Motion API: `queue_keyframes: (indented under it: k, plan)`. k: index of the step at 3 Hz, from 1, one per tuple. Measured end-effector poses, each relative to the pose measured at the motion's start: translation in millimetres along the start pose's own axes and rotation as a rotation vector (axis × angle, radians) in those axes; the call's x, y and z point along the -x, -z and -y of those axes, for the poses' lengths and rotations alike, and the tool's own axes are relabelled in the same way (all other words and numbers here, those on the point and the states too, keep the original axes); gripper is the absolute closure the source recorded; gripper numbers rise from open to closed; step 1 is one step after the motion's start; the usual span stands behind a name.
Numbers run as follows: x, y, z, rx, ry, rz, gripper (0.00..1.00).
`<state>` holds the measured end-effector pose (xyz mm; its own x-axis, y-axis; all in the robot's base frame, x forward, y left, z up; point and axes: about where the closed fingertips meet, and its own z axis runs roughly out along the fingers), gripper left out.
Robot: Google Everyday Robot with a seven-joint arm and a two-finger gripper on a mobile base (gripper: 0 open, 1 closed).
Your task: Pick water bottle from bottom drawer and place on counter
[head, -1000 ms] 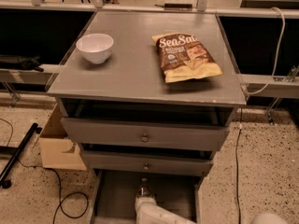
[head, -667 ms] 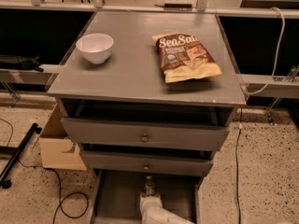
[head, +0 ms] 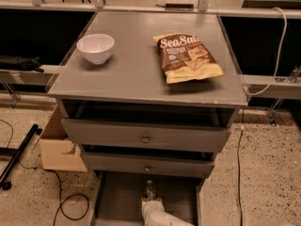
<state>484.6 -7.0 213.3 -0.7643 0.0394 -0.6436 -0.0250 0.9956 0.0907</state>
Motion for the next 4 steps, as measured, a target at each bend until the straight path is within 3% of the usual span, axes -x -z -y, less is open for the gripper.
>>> queue_keyframes:
  k: [1,2,4]
  plan:
    - [-7.2,20.1,-4.1,0.014,0.104,0.021,1.0]
    - [-7.2,20.1,-4.1,0.014,0.104,0.021,1.0]
    - [28.3,71.6,37.9,-0.042,0.105,0.129,1.0]
